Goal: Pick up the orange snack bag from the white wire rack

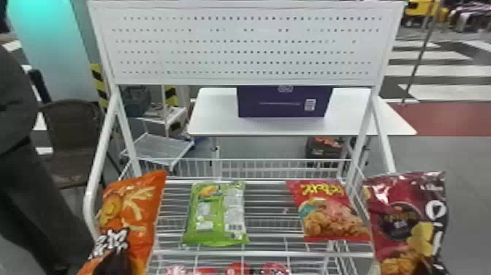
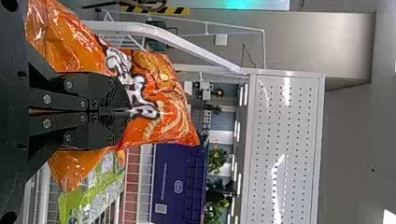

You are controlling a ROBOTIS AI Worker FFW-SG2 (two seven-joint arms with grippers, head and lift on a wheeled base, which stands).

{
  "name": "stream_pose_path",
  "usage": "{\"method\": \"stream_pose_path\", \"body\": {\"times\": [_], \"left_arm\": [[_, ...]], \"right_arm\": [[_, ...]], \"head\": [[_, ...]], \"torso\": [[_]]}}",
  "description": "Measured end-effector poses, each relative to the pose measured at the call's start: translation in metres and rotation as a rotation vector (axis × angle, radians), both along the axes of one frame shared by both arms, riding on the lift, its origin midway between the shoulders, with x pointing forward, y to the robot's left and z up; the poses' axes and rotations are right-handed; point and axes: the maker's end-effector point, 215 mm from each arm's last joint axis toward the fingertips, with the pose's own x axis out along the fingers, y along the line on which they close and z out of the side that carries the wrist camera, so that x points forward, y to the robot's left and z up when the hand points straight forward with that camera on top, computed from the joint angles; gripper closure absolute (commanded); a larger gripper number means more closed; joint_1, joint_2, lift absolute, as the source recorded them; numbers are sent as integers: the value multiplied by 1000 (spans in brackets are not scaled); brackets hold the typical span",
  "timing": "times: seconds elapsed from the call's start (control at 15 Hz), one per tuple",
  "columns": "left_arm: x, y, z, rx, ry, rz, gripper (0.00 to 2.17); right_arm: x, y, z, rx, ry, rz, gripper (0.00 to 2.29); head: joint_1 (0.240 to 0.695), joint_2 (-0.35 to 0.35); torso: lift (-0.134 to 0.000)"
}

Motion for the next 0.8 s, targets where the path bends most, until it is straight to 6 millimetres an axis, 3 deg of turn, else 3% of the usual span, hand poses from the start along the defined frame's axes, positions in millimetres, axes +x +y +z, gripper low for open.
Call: {"method": "stream_pose_path", "body": {"times": [0.8], "left_arm": [[-9,0,3,12,-15,2,1889]], "right_arm": [[-2,1,0,-2,1,5,2098]], "head": [[499,0]], "torso": [[0]]}}
